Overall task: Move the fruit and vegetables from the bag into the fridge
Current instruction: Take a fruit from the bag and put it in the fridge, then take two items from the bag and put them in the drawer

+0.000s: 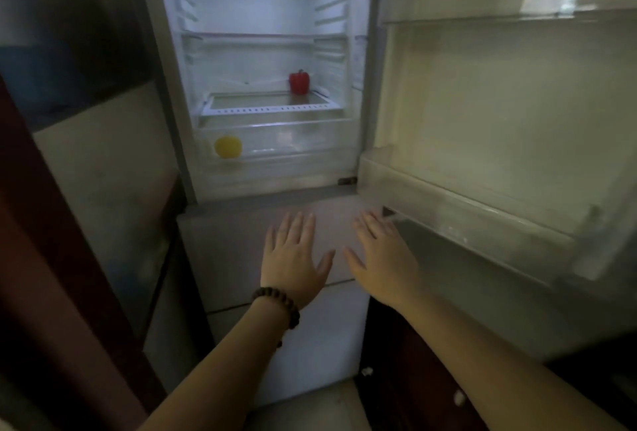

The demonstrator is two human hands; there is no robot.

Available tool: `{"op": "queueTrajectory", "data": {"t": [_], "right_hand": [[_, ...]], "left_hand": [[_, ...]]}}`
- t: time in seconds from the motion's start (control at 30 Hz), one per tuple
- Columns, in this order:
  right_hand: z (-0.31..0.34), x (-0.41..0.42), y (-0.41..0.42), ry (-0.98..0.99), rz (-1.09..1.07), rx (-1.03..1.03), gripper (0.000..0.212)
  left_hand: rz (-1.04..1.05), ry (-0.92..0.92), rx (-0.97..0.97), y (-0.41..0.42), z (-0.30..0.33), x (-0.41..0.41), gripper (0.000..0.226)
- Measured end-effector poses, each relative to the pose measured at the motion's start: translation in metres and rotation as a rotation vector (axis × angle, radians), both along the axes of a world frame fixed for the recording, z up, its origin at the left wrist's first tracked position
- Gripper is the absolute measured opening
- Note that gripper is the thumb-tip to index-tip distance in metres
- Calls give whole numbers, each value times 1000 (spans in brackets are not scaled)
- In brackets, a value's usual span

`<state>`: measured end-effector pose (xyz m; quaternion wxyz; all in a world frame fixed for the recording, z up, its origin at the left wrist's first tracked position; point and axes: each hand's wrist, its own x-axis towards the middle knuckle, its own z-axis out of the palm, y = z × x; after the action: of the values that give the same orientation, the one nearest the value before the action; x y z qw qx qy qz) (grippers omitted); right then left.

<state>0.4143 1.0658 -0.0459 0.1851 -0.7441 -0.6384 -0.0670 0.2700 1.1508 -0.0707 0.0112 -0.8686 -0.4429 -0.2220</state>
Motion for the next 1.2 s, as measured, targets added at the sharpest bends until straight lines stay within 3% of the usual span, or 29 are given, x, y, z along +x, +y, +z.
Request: {"op": "queueTrajectory", "data": {"t": [0.2,0.5,0.63,0.93,1.2], "right_hand": [[-35,20,-109,104,-200,10,65],[-85,47,-266,217,-718,-20,81],[-102,46,-345,256,-977,-33,64],[-139,-10,-510,352,-1498,-9,58],[-143,-65,-647,402,-1851,82,56]], "left_hand": [[-215,57,-128,-90,-36,52,73],[-630,168,-250,-224,-81,132,69],[-852,256,-246,-288,-94,157,69],[-1319,317,-221,-443,-113,191,71],[-1601,339,-205,-585,-116,181,70]]}}
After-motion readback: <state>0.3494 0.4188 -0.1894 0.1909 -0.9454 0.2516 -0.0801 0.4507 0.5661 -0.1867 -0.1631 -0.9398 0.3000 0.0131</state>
